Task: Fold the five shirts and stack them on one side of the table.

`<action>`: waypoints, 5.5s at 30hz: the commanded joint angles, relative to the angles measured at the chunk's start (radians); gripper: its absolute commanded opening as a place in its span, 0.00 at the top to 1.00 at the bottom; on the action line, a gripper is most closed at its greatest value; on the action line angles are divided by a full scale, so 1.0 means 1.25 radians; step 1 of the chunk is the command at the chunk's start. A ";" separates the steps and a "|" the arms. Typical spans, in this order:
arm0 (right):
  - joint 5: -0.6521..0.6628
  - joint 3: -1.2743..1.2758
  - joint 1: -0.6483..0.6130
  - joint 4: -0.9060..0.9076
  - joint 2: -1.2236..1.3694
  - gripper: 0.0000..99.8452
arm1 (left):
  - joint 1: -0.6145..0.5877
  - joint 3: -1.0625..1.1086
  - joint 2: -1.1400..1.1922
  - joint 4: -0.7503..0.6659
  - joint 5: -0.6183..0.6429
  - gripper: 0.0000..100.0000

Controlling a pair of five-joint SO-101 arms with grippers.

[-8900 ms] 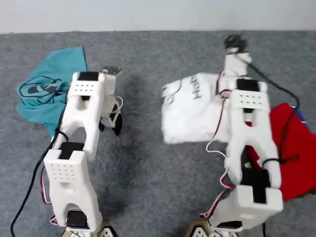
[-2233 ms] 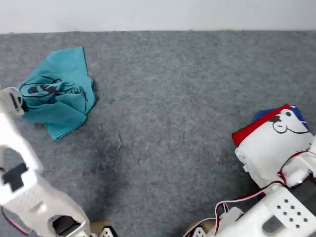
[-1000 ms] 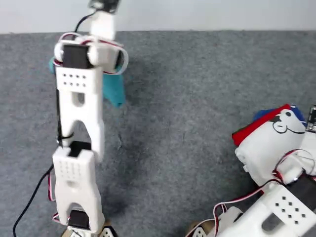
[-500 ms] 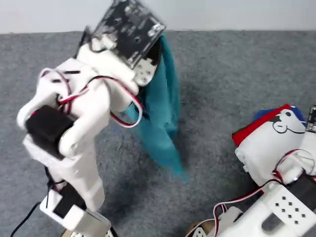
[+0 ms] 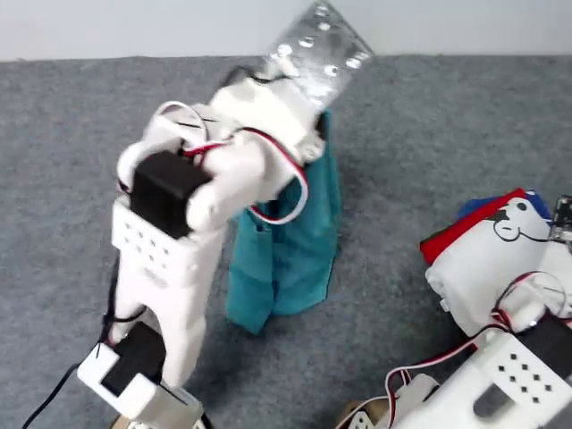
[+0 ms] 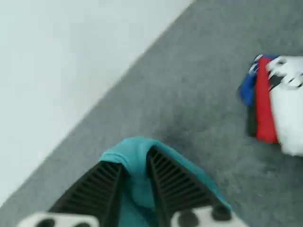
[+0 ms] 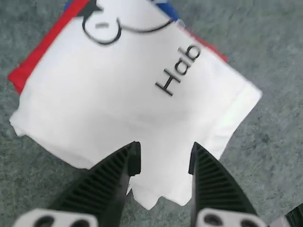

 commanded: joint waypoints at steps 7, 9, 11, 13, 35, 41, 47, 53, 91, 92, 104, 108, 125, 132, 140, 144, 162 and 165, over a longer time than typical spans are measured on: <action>-0.007 0.096 -0.006 -0.083 -0.004 0.82 | 0.349 -0.249 -0.028 -0.199 -0.106 0.99; -0.007 0.099 -0.006 -0.083 -0.004 0.82 | 0.411 -0.319 -0.028 -0.205 -0.193 0.99; -0.007 0.101 -0.006 -0.083 -0.004 0.82 | 0.443 -0.379 -0.028 -0.199 -0.264 0.99; -0.007 0.101 -0.006 -0.083 -0.004 0.82 | 0.443 -0.400 -0.029 -0.199 -0.290 0.99; -0.007 0.098 -0.006 -0.075 -0.006 0.82 | -0.318 -0.155 0.544 -0.098 -0.293 0.99; -0.007 0.098 -0.006 -0.074 -0.006 0.82 | -0.442 -0.320 0.735 -0.162 -0.285 0.99; -0.007 0.099 -0.006 -0.074 -0.006 0.82 | -0.492 -0.542 0.856 -0.134 -0.166 0.98; -0.001 0.098 -0.088 -0.064 0.001 0.82 | -0.470 -0.590 0.799 -0.056 -0.160 0.93; 0.010 -0.033 -1.161 -0.144 0.504 0.82 | -0.485 -0.504 0.118 0.066 -0.026 0.88; 0.010 -0.033 -1.172 -0.153 0.514 0.82 | -0.482 -0.489 0.118 0.066 -0.026 0.88; 0.010 -0.031 -1.100 -0.323 0.667 0.82 | -0.482 -0.461 0.118 0.066 -0.026 0.88; 0.016 -0.029 -1.097 -0.358 0.722 0.86 | -0.485 -0.460 0.118 0.066 -0.026 0.88; 0.110 -0.038 -1.096 -0.198 0.360 0.99 | -0.481 -0.460 0.120 0.066 -0.026 0.88; 0.108 -0.041 -0.962 -0.323 0.199 0.99 | -0.481 -0.460 0.120 0.066 -0.026 0.88; 0.034 -0.135 -0.767 -0.565 0.428 0.99 | -0.480 -0.458 0.124 0.066 -0.026 0.88; 0.033 -0.329 -0.749 -0.570 0.635 0.99 | -0.480 -0.458 0.125 0.066 -0.026 0.88; -0.092 -1.599 -0.644 -0.202 1.605 0.98 | -0.412 0.514 0.125 0.061 0.047 0.88; -0.107 -1.785 -0.644 -0.028 1.686 0.85 | -0.408 0.639 0.125 0.064 0.012 0.88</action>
